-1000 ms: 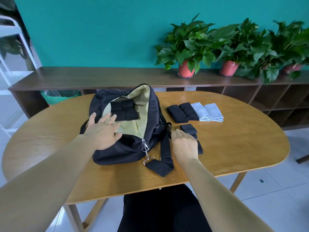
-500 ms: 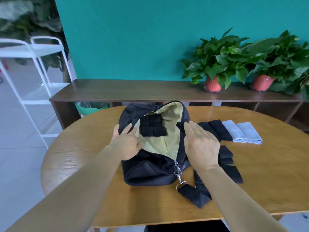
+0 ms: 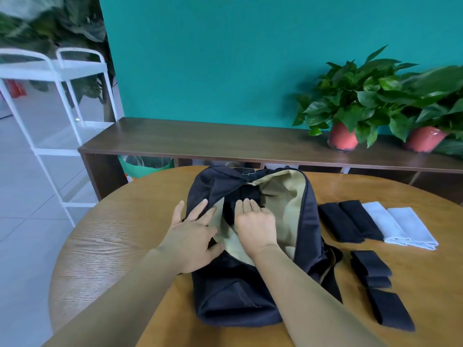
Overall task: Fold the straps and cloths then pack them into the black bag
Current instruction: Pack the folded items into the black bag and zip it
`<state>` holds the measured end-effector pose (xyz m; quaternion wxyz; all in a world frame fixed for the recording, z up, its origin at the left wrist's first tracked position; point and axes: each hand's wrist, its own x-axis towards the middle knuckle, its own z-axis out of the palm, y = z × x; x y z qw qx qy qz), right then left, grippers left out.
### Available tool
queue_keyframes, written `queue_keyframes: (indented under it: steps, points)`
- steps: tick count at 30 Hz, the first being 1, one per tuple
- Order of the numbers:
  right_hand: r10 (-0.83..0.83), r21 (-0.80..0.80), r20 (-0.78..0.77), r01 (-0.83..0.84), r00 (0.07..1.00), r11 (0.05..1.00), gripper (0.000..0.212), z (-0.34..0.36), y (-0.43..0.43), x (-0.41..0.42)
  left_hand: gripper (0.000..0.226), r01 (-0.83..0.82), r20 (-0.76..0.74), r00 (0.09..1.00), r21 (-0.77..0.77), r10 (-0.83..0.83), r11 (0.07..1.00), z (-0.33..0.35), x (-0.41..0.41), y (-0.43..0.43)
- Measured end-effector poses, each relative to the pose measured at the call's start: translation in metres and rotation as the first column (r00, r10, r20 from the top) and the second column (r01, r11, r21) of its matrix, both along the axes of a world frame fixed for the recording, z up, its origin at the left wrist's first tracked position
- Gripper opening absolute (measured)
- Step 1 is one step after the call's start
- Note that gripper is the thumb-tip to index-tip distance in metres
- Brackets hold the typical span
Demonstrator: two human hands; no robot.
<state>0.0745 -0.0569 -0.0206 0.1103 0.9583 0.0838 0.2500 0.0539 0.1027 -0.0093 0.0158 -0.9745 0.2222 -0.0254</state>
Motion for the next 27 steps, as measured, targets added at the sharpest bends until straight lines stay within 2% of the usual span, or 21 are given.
queue_keyframes:
  steps: [2, 6, 10, 13, 15, 17, 23, 27]
  points:
    - [-0.02, -0.018, -0.025, 0.02, 0.999, 1.0, 0.028, 0.0, 0.005, 0.006, 0.09, 0.02, 0.018, 1.0, -0.008, -0.02, 1.0, -0.001, 0.001, 0.0]
    - [-0.06, -0.005, -0.072, 0.06, 0.996, 0.998, 0.039, -0.002, 0.013, 0.014, 0.089, 0.037, 0.039, 0.999, -0.032, -0.036, 0.999, -0.006, 0.002, 0.003]
    - [-0.049, -0.059, -0.131, 0.041, 0.99, 0.997, 0.02, -0.008, 0.019, 0.018, 0.088, 0.038, 0.034, 0.999, -0.043, -0.037, 0.998, -0.009, 0.001, 0.004]
    - [-0.096, -0.058, -0.245, 0.085, 0.965, 0.995, 0.046, -0.02, 0.019, 0.023, 0.089, 0.033, 0.024, 0.999, -0.034, -0.033, 0.999, -0.011, 0.001, 0.003]
    - [-0.107, -0.05, -0.262, 0.098, 0.959, 0.994, 0.056, -0.026, 0.019, 0.026, 0.081, 0.026, 0.012, 1.0, -0.019, -0.025, 0.999, -0.01, 0.001, 0.003]
    - [-0.107, -0.074, -0.264, 0.09, 0.959, 0.993, 0.055, -0.028, 0.019, 0.025, 0.073, 0.017, 0.003, 1.0, -0.008, -0.017, 1.0, -0.009, 0.001, 0.003]
    - [-0.142, -0.141, -0.251, 0.109, 0.957, 0.984, 0.05, -0.027, 0.016, 0.025, 0.077, 0.015, -0.006, 1.0, -0.007, -0.015, 1.0, -0.008, -0.001, 0.001]
    - [-0.129, -0.165, -0.255, 0.088, 0.958, 0.982, 0.045, -0.025, 0.015, 0.023, 0.051, 0.009, -0.031, 0.999, 0.001, -0.009, 1.0, -0.009, -0.003, 0.002]
